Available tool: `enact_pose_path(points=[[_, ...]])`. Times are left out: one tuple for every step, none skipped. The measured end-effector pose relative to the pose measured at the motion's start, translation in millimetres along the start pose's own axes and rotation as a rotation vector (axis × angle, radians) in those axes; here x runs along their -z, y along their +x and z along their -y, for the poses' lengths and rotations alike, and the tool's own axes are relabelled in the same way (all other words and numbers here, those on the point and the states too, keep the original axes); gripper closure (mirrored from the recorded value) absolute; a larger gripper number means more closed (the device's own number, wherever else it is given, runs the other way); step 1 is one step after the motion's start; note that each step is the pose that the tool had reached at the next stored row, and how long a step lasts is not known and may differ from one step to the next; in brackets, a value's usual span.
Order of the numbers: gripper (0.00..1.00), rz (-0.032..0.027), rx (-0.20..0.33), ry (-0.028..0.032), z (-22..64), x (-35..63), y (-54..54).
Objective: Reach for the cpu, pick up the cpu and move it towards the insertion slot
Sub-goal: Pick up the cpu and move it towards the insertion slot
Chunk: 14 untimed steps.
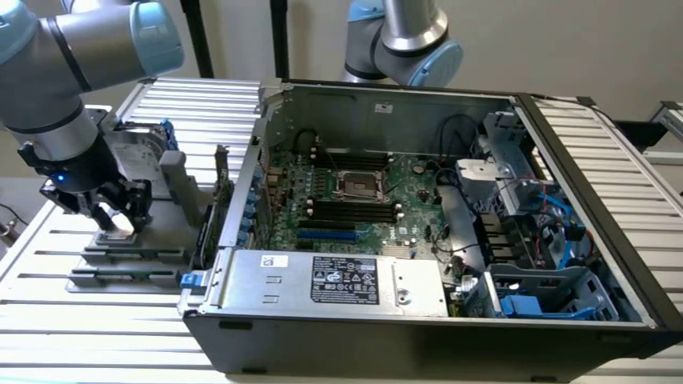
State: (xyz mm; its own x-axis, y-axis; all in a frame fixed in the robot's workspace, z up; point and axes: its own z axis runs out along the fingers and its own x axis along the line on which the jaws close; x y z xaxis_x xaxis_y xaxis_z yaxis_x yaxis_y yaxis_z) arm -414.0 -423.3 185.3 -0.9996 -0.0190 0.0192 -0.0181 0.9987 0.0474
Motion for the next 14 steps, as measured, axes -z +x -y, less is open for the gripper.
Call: enact_pose_path(points=[[0.45, 0.0, 0.0, 0.0, 0.0, 0.0, 0.0], [0.45, 0.0, 0.0, 0.0, 0.0, 0.0, 0.0], [0.45, 0.0, 0.0, 0.0, 0.0, 0.0, 0.0], [0.45, 0.0, 0.0, 0.0, 0.0, 0.0, 0.0], [0.45, 0.0001, 0.0, -0.0001, 0.0, 0.1, 0.0], [0.45, 0.0002, 0.0, -0.0002, -0.1, 0.8, 0.0], [0.45, 0.0002, 0.0, -0.0001, -0.1, 2.5, 0.0], [0.45, 0.0, 0.0, -0.0001, -0.2, 4.9, 0.1], [0.45, 0.0001, 0.0, -0.0001, -0.4, 7.5, 0.1], [0.45, 0.0001, 0.0, -0.0001, -0.5, 10.5, 0.2], [0.45, 0.0001, 0.0, -0.0001, -0.7, 13.9, 0.3], [0.45, 0.0, 0.0, -0.0001, -0.8, 18.2, 0.4], [0.45, 0.0001, 0.0, -0.0001, -1.0, 22.7, 0.4], [0.45, 0.0, 0.0, 0.0, -1.0, 27.7, 0.5]])
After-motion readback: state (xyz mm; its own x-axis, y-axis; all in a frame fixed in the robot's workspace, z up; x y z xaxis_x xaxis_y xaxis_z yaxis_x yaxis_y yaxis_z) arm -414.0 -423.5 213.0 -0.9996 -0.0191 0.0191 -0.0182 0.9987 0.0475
